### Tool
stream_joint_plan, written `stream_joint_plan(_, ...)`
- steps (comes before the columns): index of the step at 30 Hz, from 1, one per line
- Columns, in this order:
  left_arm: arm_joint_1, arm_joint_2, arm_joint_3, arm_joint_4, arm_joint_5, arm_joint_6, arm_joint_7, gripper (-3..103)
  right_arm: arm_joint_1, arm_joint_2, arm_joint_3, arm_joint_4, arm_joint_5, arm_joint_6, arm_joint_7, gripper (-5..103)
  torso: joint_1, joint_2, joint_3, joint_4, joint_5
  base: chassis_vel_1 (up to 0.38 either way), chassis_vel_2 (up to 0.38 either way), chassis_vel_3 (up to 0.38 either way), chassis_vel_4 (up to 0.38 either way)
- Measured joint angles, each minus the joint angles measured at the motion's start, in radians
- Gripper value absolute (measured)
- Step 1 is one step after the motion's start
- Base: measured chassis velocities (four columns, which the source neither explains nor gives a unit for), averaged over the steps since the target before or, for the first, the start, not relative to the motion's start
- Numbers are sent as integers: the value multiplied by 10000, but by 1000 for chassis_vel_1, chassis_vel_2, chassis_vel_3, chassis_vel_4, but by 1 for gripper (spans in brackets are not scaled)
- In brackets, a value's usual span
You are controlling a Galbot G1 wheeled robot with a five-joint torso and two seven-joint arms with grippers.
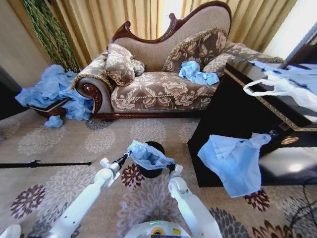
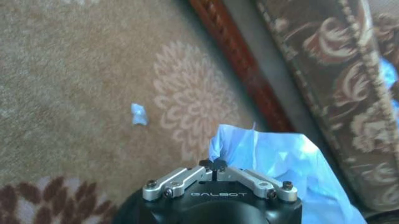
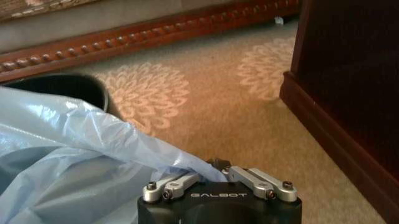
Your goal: Place a garbage bag over the trash bin.
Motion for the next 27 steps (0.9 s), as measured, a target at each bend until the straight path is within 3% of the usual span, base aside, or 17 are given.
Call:
stream_joint_plan(13,-822,-392,390,819,840,-48,184,0,720,-190,119,-353,-205,192,-390,0,0,-1,-1,0,0,0,0,0,0)
stream_joint_plan(23,-1166,-266,329,992,1100,-102,453,0,1398,-111,388,-1475,-834,1074,-1747,0,-1,-2,-1,1,0,0,0,0,0)
stream_joint_plan(27,-1185,-358,450,1105,1186,-88,418,0,1247,-149,407,-1493,-1016,947,-2046,0,-1,-1,-3,1,-1,0,0,0,0)
